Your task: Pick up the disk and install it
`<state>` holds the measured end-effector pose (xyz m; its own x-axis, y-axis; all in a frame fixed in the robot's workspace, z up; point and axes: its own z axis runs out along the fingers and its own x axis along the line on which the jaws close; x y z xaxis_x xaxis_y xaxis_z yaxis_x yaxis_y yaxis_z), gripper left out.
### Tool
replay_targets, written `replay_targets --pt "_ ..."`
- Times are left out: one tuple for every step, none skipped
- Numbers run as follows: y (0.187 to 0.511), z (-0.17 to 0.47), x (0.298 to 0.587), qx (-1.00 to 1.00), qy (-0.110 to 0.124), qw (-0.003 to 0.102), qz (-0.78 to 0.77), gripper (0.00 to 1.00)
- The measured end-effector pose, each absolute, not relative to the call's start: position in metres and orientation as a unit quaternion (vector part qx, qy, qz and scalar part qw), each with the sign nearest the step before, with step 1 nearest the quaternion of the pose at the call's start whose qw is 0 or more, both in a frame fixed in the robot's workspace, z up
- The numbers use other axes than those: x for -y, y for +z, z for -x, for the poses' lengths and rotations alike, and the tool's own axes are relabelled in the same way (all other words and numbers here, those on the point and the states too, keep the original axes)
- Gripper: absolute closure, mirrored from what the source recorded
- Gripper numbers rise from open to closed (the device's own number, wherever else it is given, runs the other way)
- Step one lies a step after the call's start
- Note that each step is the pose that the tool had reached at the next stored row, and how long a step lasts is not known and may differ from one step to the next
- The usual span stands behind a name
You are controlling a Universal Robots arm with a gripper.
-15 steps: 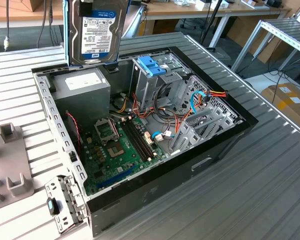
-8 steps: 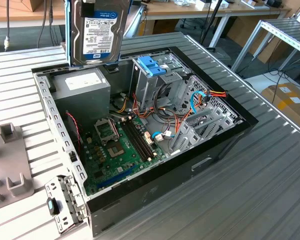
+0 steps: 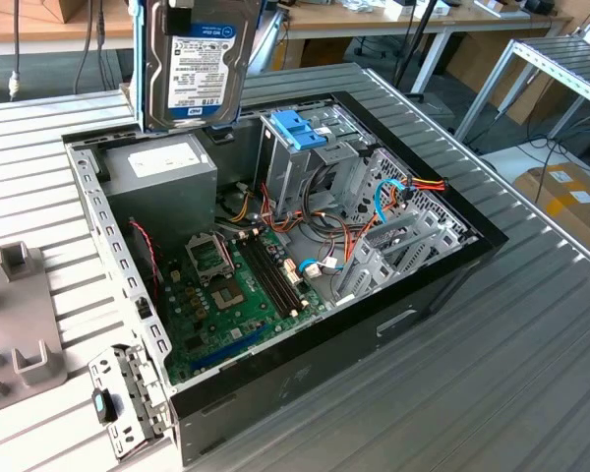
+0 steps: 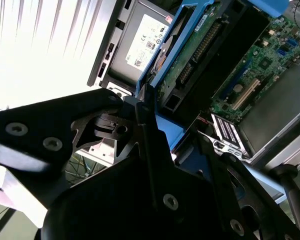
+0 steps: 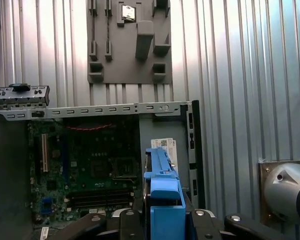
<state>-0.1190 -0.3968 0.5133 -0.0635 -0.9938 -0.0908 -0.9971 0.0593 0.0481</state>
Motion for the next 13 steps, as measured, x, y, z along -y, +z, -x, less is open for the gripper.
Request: replay_targets --pt "0.5132 0.1184 0.3976 -0.728 0.049 0.017 0.684 0.63" --pt "0.5132 0.1180 0.3985 -0.728 0.049 0.017 0.684 0.63" --pt "0.5131 0.1178 0.3989 -0.728 0.049 0.017 0.684 0.63" --pt "0.5131 0.1176 0.3994 -0.728 0.049 0.017 0.684 0.63" --pt "0.5131 0.1173 0.4003 -0.728 0.049 0.017 0.684 0.63" --pt "0.5130 0.1171 0.4009 -0.728 0.049 0.017 0.684 0.63" --pt "0.5130 0.1169 0.4014 -0.728 0.049 0.017 0.684 0.63" --pt "0.5130 0.1167 0.4022 -0.728 0.049 0.017 0.684 0.63" --pt "0.5130 0.1165 0.4033 -0.728 0.049 0.017 0.684 0.63" --pt "0.5130 0.1163 0.4039 -0.728 0.049 0.017 0.684 0.63" --pt "0.5130 0.1162 0.4045 -0.728 0.049 0.017 0.684 0.63" --pt "0.5129 0.1161 0.4051 -0.728 0.049 0.017 0.684 0.63" --pt "0.5129 0.1160 0.4057 -0.728 0.049 0.017 0.684 0.63"
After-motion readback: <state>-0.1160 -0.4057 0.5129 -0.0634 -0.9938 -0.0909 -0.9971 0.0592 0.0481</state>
